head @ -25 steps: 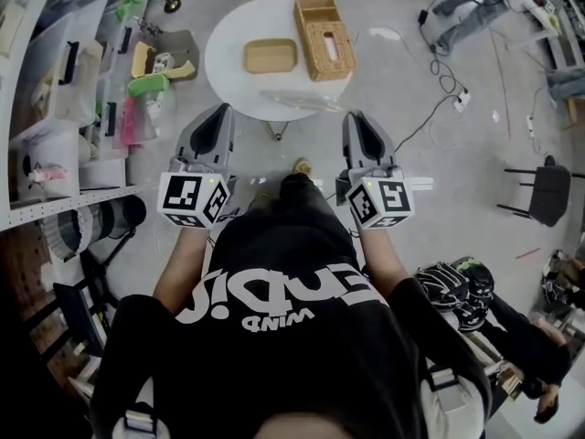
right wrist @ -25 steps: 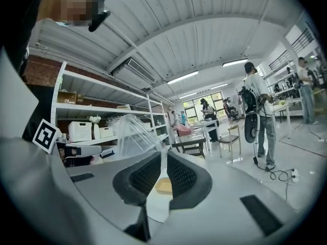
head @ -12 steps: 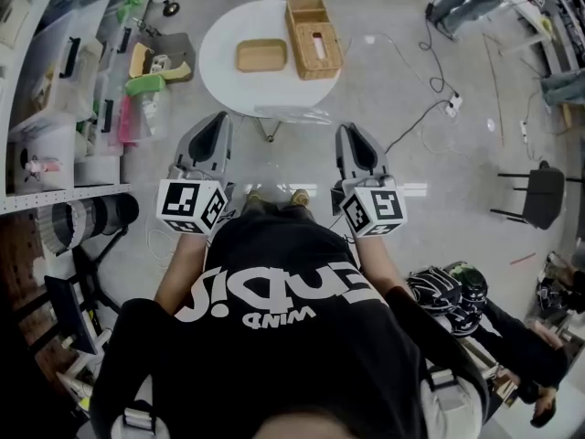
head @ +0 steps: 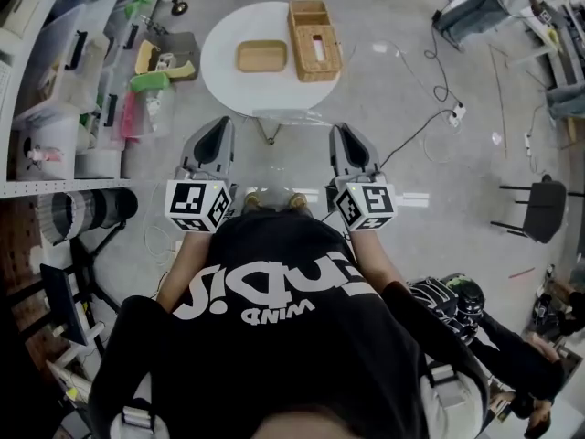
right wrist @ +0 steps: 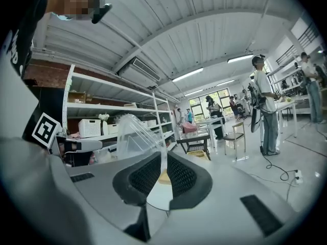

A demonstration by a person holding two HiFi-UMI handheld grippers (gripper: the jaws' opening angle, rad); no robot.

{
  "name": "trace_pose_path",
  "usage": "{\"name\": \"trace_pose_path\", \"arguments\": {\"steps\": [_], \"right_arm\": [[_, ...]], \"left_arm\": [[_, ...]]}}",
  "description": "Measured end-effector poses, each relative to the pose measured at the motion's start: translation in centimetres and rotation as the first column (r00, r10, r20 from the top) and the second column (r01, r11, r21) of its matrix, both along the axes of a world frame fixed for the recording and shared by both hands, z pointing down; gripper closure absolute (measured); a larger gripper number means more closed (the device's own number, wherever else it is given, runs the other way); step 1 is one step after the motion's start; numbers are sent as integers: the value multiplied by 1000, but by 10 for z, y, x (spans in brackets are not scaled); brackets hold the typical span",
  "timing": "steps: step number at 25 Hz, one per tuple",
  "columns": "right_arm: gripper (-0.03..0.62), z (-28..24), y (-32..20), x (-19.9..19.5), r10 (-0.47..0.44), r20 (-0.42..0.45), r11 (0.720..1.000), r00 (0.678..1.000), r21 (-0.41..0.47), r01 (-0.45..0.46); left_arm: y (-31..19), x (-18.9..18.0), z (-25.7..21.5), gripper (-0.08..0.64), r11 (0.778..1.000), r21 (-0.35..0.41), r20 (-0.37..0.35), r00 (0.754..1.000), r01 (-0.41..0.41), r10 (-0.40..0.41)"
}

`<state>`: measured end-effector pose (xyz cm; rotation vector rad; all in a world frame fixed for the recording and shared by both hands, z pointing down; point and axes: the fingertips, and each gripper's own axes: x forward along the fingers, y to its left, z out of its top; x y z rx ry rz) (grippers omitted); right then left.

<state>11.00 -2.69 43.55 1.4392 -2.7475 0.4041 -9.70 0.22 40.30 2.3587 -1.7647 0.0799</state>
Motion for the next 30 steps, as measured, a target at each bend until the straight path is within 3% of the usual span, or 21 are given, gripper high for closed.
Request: {"name": "trace_pose_path", "arguments": {"steps": [30], "right_arm": [[558, 0, -1, 0, -22, 27, 1000, 999, -19, 23]], "left_arm": [[11, 7, 3, 561, 999, -17, -17, 999, 33, -33]]}}
